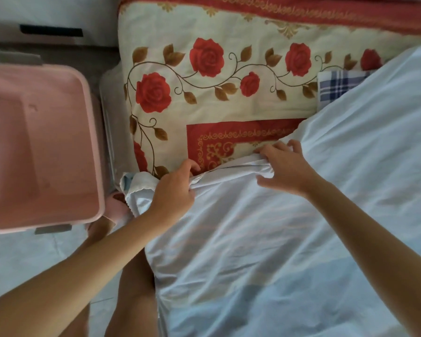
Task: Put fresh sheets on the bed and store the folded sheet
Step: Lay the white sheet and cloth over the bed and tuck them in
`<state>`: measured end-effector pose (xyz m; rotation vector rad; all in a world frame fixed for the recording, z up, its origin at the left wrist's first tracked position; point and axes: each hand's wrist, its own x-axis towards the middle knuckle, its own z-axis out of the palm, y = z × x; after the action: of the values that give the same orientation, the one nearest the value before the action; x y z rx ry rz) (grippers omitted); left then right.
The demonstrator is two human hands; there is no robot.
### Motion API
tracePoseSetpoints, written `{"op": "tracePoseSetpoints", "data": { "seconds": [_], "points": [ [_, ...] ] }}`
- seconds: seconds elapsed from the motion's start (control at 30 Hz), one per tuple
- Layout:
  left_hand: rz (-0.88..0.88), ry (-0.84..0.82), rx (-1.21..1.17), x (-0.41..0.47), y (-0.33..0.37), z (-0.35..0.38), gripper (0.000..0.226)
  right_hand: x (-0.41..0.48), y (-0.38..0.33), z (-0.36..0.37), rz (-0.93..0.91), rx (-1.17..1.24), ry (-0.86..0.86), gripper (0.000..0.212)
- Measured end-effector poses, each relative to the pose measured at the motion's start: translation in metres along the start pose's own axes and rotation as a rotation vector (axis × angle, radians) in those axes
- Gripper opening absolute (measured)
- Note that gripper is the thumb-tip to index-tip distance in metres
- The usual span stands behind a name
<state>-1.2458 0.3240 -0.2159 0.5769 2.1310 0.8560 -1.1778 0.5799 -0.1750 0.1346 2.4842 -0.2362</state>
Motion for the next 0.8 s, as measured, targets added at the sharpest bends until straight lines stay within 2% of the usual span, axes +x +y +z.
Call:
{"op": "tracePoseSetpoints", "data": {
  "seconds": [0.07,0.13,0.2,0.37,0.47,0.53,0.57,0.7,0.77,0.8],
  "points": [
    [-0.037,-0.073,-0.05,0.006,0.003,-0.013,0.035,0.011,-0.007,-0.014,0.011,0.093,-0.078,0.035],
    [-0.104,-0.157,-0.123,0.015,0.004,-0.028,0.037,0.03,-0.012,-0.028,0.027,0.165,-0.137,0.023],
    [-0.168,-0.196,-0.196,0.024,0.003,-0.042,0.04,0.052,-0.015,-0.04,0.043,0.216,-0.161,0.026],
    [-0.281,-0.111,-0.309,0.046,-0.016,-0.076,0.037,0.098,-0.019,-0.065,0.061,0.49,-0.071,0.032],
    [-0.28,-0.048,-0.332,0.058,-0.03,-0.091,0.028,0.112,-0.029,-0.068,0.029,0.47,0.025,0.019],
    [-0.227,0.024,-0.324,0.061,-0.034,-0.095,0.018,0.118,-0.034,-0.07,0.027,0.394,0.055,0.023],
    [-0.179,0.061,-0.287,0.06,-0.035,-0.097,0.014,0.12,-0.038,-0.072,0.002,0.363,0.019,0.028],
    [0.142,0.139,-0.005,0.035,-0.023,-0.091,0.017,0.112,-0.056,-0.08,-0.107,0.422,-0.249,0.038],
    [0.323,0.205,0.121,0.013,-0.017,-0.081,0.021,0.106,-0.066,-0.071,-0.153,0.337,-0.196,0.037],
    [0.417,0.232,0.205,0.002,-0.014,-0.075,0.027,0.1,-0.069,-0.064,-0.194,0.291,-0.071,0.032]
  ]
}}
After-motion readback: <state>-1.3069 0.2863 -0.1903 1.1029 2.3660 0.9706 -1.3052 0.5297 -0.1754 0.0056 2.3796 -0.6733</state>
